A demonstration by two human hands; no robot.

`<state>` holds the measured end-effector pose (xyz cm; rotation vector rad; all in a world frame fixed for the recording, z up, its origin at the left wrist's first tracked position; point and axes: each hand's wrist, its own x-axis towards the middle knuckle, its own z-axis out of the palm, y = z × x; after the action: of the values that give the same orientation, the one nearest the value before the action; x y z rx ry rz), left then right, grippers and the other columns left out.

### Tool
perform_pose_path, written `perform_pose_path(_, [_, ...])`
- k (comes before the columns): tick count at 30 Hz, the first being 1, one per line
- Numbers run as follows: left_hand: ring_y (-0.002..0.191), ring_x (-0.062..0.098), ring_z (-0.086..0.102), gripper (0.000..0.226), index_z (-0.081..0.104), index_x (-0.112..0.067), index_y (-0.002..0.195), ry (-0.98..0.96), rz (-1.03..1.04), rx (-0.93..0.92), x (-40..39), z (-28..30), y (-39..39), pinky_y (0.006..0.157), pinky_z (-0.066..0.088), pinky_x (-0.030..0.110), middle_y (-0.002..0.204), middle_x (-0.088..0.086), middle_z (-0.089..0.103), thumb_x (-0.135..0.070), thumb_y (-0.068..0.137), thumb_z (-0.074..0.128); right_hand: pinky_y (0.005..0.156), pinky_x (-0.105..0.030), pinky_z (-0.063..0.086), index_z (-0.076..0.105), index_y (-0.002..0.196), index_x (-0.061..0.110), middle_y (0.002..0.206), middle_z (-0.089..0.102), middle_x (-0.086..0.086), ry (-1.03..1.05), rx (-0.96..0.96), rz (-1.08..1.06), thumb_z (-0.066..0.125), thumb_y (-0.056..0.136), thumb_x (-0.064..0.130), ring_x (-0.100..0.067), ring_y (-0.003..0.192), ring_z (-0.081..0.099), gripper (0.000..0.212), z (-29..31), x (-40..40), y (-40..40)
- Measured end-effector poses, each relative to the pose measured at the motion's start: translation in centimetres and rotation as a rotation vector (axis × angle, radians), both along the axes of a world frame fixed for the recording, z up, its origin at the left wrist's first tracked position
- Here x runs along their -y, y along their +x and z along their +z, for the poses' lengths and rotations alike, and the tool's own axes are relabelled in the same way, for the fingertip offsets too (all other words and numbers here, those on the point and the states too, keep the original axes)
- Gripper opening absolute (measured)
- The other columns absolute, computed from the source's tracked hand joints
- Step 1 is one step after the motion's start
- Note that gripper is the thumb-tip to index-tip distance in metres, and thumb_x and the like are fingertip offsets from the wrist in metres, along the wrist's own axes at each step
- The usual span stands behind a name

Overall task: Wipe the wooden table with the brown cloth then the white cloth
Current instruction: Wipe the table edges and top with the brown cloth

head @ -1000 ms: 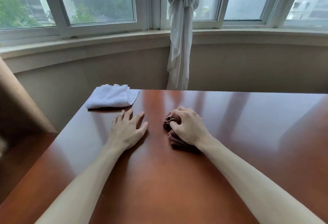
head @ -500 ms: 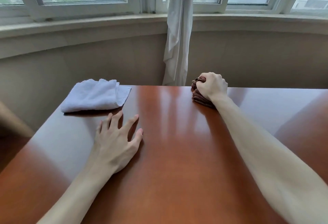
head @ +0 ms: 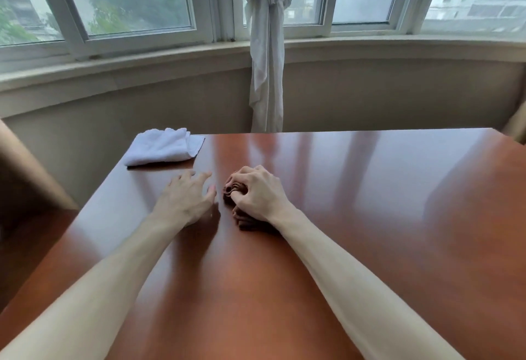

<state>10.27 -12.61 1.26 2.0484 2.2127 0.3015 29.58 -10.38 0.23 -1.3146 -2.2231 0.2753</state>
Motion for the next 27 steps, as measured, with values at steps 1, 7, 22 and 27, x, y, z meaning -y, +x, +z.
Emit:
perform_pose_path(1, [0.138,0.028,0.041,0.057,0.044,-0.035,0.147,-0.039,-0.015,0.017,1.4,0.5,0.0,0.111,0.037,0.047,0.15,0.006,0.044,-0.054,0.094,0.033,0.085,-0.041,0.053,0.074,0.104,0.033,0.116,0.067,0.016,0.006,0.002,0.002,0.056,0.085,0.035,-0.02,0.107,0.055,0.026,0.0,1.6,-0.4])
perform_pose_path(7, [0.135,0.028,0.044,0.049,0.044,-0.034,0.147,-0.065,-0.022,-0.023,11.1,1.6,-0.9,0.109,0.038,0.044,0.148,0.003,0.045,-0.043,0.1,0.034,0.08,-0.039,0.053,0.075,0.103,0.024,0.108,0.067,0.005,0.038,-0.013,-0.133,0.055,0.089,0.034,-0.028,0.103,0.055,0.026,0.1,9.8,-2.2])
perform_pose_path(22, [0.135,0.027,0.044,0.072,0.047,-0.041,0.143,0.018,-0.051,-0.123,23.6,-0.7,-5.9,0.114,0.03,0.039,0.148,-0.001,0.047,-0.069,0.084,0.016,0.075,-0.038,0.05,0.071,0.09,0.027,0.094,0.063,0.01,0.055,-0.03,0.032,0.055,0.085,0.035,-0.023,0.095,0.056,0.018,0.2,20.5,-4.0])
perform_pose_path(27, [0.14,0.029,0.039,0.076,0.047,-0.039,0.145,0.053,0.037,-0.079,22.1,-0.9,-9.2,0.118,0.028,0.044,0.152,0.006,0.044,-0.069,0.082,0.016,0.076,-0.04,0.05,0.069,0.097,0.016,0.102,0.064,-0.003,0.131,0.119,0.026,0.055,0.086,0.031,-0.032,0.096,0.056,0.023,0.6,17.0,-8.2])
